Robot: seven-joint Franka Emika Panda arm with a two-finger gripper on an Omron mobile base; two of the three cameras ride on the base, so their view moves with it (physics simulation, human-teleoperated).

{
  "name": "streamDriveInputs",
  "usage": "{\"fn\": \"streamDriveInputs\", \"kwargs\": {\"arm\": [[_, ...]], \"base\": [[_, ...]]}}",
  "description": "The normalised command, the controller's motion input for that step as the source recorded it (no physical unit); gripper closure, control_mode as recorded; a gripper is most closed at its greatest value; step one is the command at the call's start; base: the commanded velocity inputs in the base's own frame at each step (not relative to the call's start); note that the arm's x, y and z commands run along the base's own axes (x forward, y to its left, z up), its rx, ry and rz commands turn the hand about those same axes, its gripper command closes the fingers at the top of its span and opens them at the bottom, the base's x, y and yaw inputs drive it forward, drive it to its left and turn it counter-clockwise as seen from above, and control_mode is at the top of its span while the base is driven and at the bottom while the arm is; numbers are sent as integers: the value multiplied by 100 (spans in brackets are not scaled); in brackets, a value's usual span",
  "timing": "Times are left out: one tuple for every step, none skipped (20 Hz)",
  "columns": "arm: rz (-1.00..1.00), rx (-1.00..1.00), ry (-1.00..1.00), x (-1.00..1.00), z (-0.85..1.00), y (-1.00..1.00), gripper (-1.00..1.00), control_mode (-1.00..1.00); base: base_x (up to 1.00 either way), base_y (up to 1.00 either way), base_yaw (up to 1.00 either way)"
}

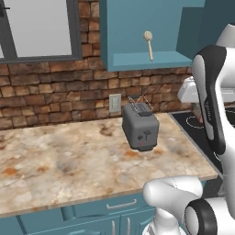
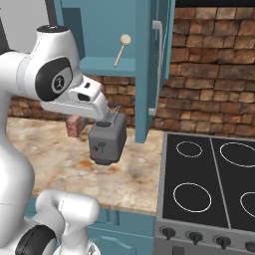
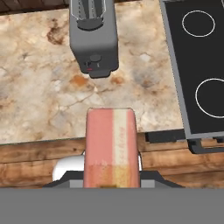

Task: Pick up the dish brush and bar soap from the sink, and place them back in the cabinet, and close the cabinet door.

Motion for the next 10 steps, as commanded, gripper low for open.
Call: {"fn": "streamDriveInputs", "kwargs": {"arm": [[0,0,-10,30,34,11,100,-100],[0,0,-12,36,36,13,100,-100],[0,0,-13,35,31,15,100,-100],[0,0,-13,31,24,11,100,-100],[0,0,-17,26,26,9,100,-100],[0,0,-18,23,29,8,100,-100],[0,0,-17,29,29,8,100,-100],[0,0,-17,35,30,12,100,-100],[0,0,-16,35,31,14,100,-100],[0,0,-16,33,31,14,100,-100]], "base": [[0,0,0],[0,0,0],[0,0,0],[0,0,0],[0,0,0],[0,0,0],[0,0,0],[0,0,0],[0,0,0],[0,0,0]]}}
